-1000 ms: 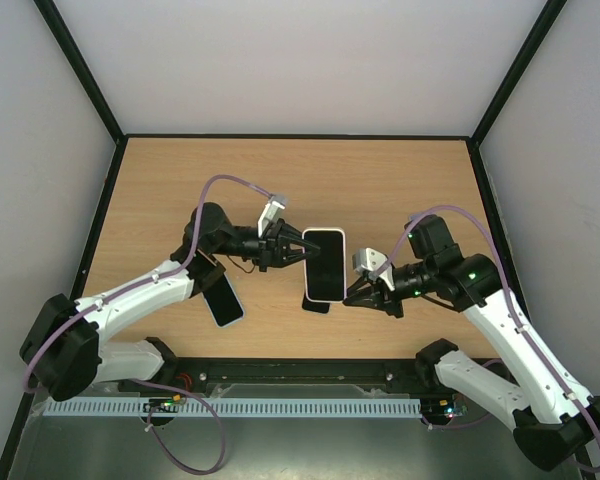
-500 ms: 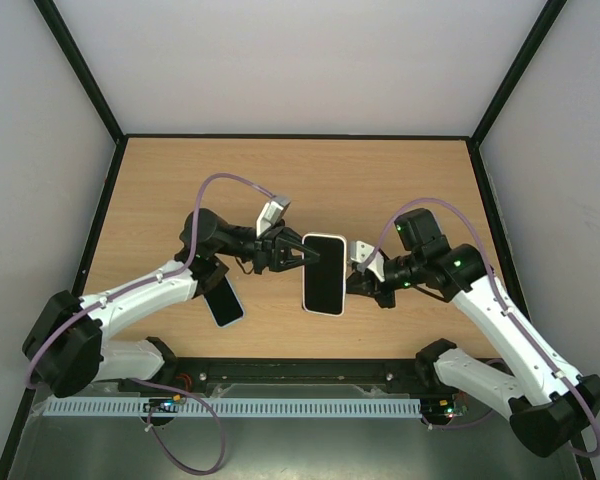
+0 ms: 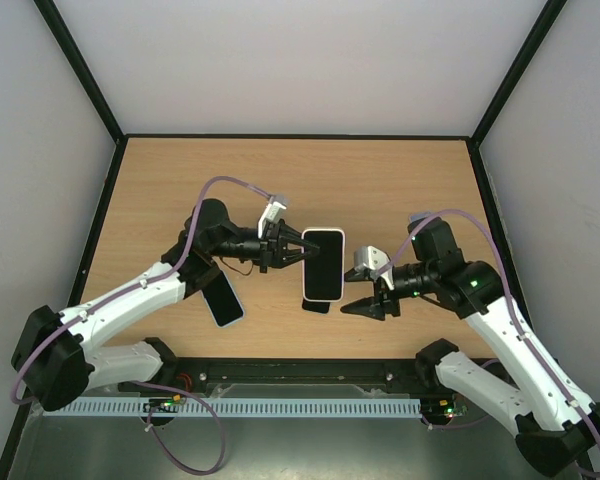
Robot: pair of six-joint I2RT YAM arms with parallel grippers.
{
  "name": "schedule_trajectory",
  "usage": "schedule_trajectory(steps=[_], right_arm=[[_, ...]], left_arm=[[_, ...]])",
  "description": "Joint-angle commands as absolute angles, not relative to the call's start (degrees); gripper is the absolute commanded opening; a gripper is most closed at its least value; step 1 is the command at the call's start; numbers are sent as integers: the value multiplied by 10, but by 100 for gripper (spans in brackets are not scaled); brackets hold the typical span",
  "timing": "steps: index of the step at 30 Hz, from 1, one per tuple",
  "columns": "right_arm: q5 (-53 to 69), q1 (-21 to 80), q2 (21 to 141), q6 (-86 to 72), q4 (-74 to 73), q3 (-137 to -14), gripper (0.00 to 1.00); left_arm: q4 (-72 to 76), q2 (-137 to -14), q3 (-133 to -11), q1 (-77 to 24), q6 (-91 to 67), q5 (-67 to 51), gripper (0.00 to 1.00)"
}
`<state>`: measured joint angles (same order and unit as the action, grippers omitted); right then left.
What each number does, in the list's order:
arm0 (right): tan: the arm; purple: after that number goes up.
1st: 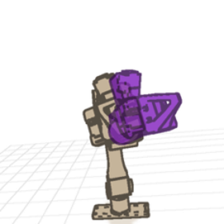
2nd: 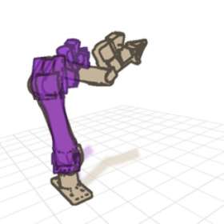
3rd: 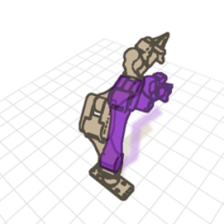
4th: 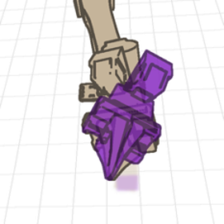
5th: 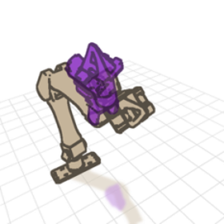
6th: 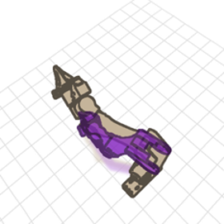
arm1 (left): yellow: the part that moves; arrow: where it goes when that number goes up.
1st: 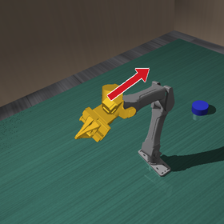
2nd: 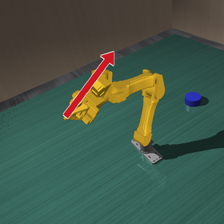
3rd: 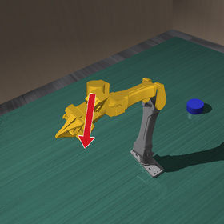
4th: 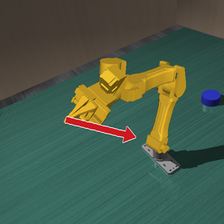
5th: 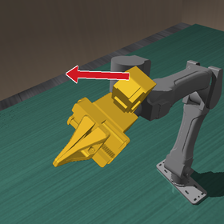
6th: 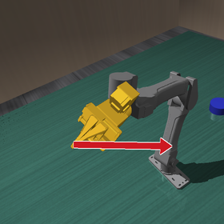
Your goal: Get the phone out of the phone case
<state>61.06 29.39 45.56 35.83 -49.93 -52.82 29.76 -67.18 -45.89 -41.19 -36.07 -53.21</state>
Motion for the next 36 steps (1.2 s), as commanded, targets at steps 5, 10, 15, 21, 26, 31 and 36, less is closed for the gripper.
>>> schedule_trajectory(steps=[5,10,15,21,26,31,36], right_arm=[[616,300,504,345,-463,-531,54],[609,310,527,359,-477,-552,41],[597,327,539,359,-480,-564,33],[581,338,541,373,-494,-563,26],[572,341,527,428,-541,-577,23],[567,343,503,450,-554,-583,23],[561,346,492,474,-562,-587,24]], left_arm=[[375,-670,-449,-411,-390,-531,3],[388,-664,-449,-411,-415,-541,3],[403,-658,-435,-411,-425,-549,3],[430,-665,-423,-410,-439,-559,3],[461,-689,-432,-410,-474,-581,3],[483,-710,-445,-410,-514,-599,3],[487,-723,-446,-410,-536,-600,3]])
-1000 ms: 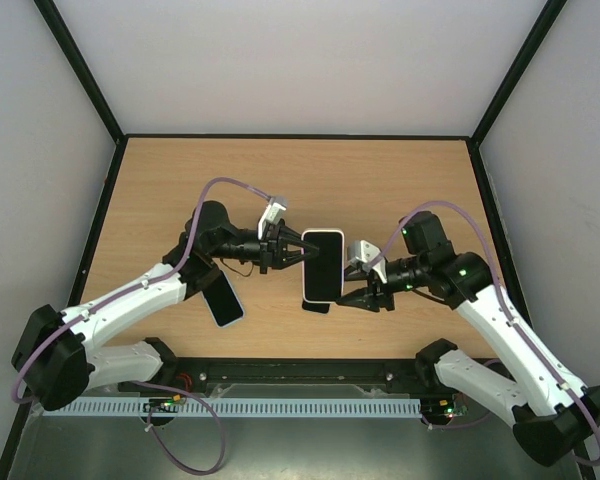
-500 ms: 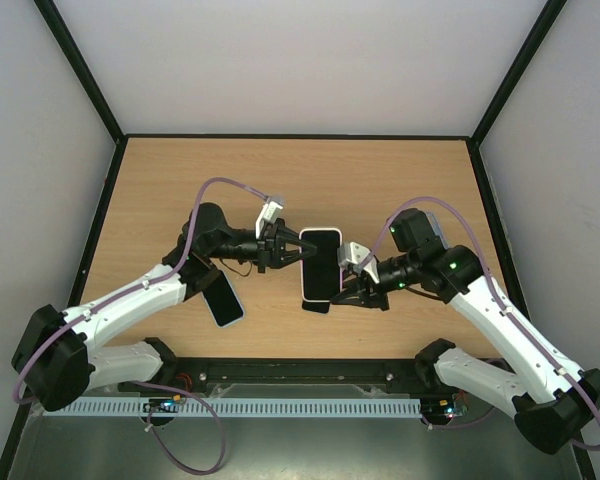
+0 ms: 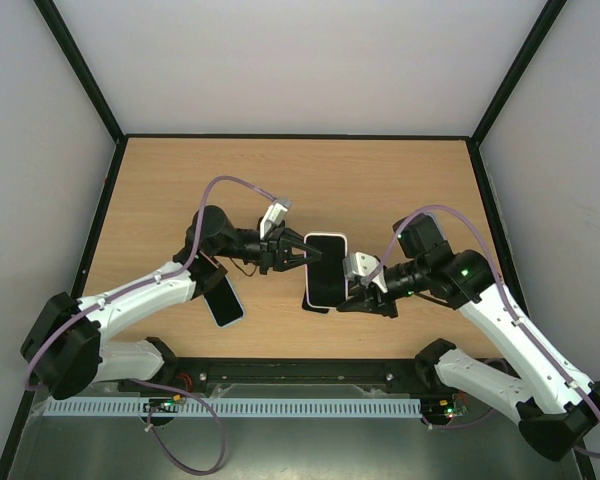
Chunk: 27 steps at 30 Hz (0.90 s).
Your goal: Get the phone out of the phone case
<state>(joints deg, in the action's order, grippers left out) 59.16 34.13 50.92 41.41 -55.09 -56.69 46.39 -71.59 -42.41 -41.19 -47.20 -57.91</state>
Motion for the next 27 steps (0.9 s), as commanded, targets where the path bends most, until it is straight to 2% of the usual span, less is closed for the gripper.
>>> schedule_trajectory(steps=[1,4,7,11,27], right_arm=[[556,346,491,478,-562,-587,24],[537,347,487,493,-559,-584,25],[529,347,485,499,-555,-586,33],[515,347,487,505,-554,-592,33],[449,344,515,340,-412,-570,17]], left_arm=[[487,-723,-446,-411,-541,-600,3],[496,-725,-443,-411,-563,-599,3],[514,-728,-438,-412,-591,-600,3],[531,-734,-431,-413,-621,-607,3],[624,-736,-418,-415,-685,-635,3]])
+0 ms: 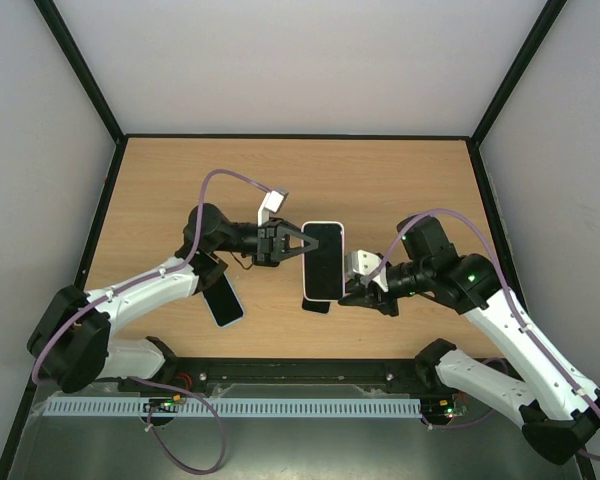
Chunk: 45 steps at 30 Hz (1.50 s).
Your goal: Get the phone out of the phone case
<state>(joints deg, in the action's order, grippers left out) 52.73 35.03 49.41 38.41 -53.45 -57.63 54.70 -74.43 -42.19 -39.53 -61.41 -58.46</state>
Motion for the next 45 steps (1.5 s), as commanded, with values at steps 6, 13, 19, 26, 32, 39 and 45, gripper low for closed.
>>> schedule_trajectory(steps=[6,13,19,26,32,39,45], right_arm=[[454,332,517,331,-391,-556,17],[442,314,517,318,-365,-539,18],[448,303,517,303,-357,-533,20],[455,295,524,273,-331,-529,20],[504,289,523,194,-305,-555,27],[528,280,530,91,-269,-582,38],[574,254,554,21,-228,-594,56]], left_arm=[[687,-739,-407,-414,-729,-643,3],[737,-741,-395,-415,-767,-647,3],[735,-728,-391,-415,-767,-647,3],[744,-719,-386,-416,-773,-649,3],[557,-694,-387,-420,-628,-636,3],[449,-694,-385,-437,-528,-625,3],[433,-703,-372,-445,-499,-633,3]])
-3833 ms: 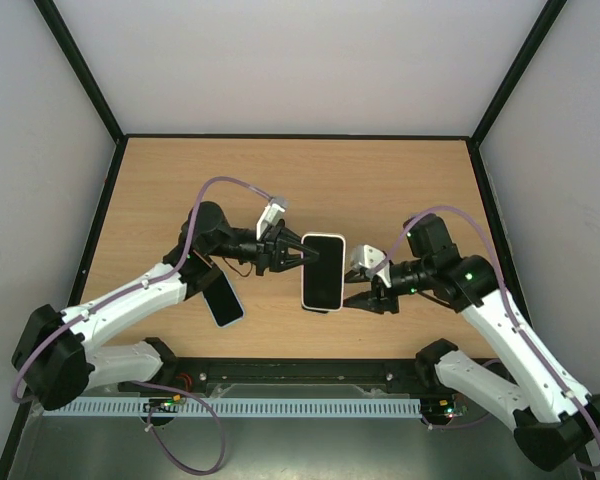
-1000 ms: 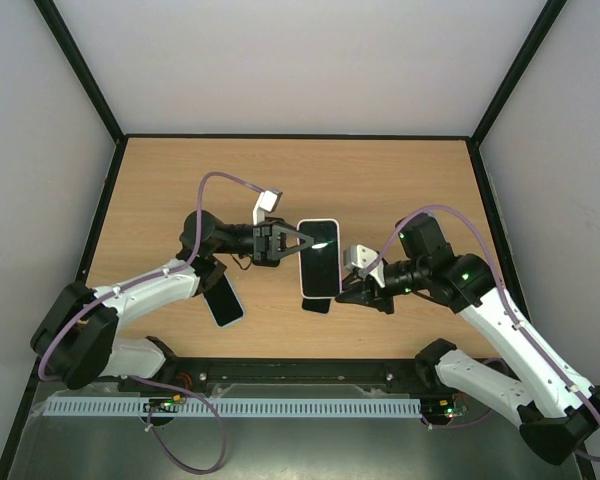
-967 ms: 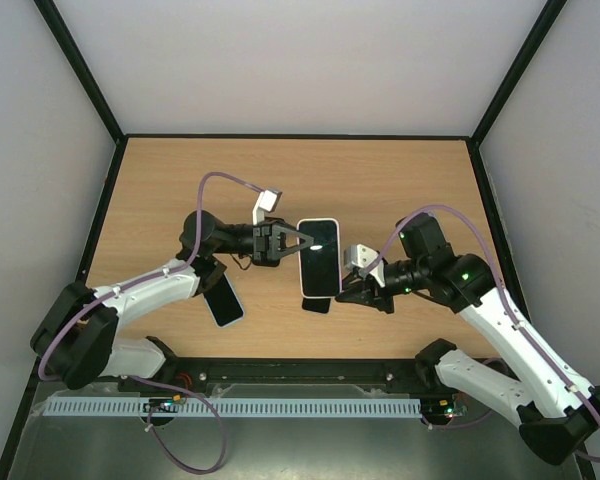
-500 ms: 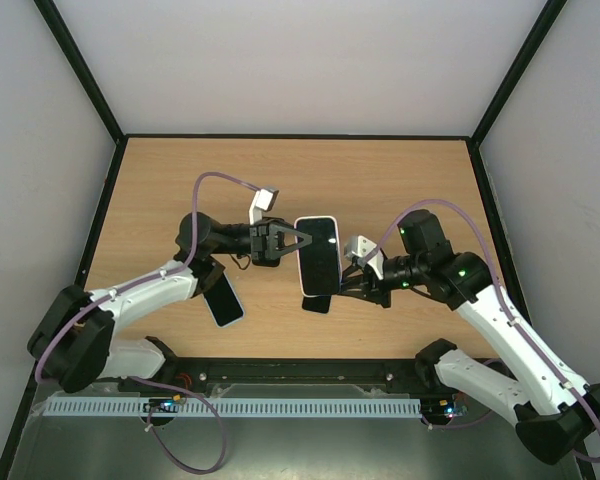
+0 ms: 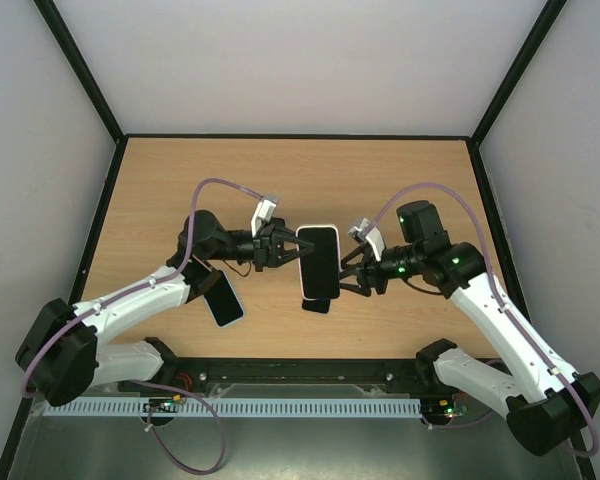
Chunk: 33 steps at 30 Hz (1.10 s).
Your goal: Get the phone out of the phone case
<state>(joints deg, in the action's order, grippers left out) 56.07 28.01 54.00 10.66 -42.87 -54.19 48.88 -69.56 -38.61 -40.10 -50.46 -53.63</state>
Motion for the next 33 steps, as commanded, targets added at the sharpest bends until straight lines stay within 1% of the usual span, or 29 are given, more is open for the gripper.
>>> schedule_trajectory(steps=[1,4,5,7,9,12,16,17,18,19,21,23,25,26,28,31,33], right_arm=[[587,246,557,4,-214,-595,58],[644,218,563,-76,-154,-589,60],[668,208,565,-102,-128,-584,60],[717,194,567,-152,-76,-566,54],[759,192,571,-174,-48,-549,45],[799,191,575,-171,-48,-527,28],[822,179,584,-100,-141,-528,5],[813,169,583,-98,-154,-527,2],[798,159,580,-105,-160,-524,2],[774,148,575,-118,-161,-520,2],[707,129,562,-139,-173,-512,2],[617,123,547,-149,-202,-503,2],[539,124,529,-165,-219,-485,2],[504,123,520,-175,-223,-475,2],[439,123,504,-194,-233,-457,2],[352,123,513,-222,-264,-452,2],[305,123,540,-239,-298,-465,2]], left_arm=[[439,-707,-369,-446,-500,-631,3],[449,-723,-369,-446,-507,-627,3],[453,-732,-371,-446,-509,-626,3],[453,-752,-380,-446,-513,-616,4],[459,-783,-395,-444,-517,-604,4],[477,-826,-428,-437,-525,-587,6],[460,-878,-487,-411,-503,-543,6],[439,-890,-502,-403,-493,-527,6],[426,-900,-516,-394,-486,-511,9],[410,-906,-529,-384,-476,-490,14],[346,-903,-552,-369,-436,-432,29],[259,-887,-576,-367,-376,-338,48],[195,-866,-587,-375,-329,-226,61],[175,-852,-587,-386,-312,-171,64],[147,-834,-582,-412,-279,-66,67],[132,-826,-567,-470,-231,59,68],[146,-830,-551,-516,-207,114,68]])
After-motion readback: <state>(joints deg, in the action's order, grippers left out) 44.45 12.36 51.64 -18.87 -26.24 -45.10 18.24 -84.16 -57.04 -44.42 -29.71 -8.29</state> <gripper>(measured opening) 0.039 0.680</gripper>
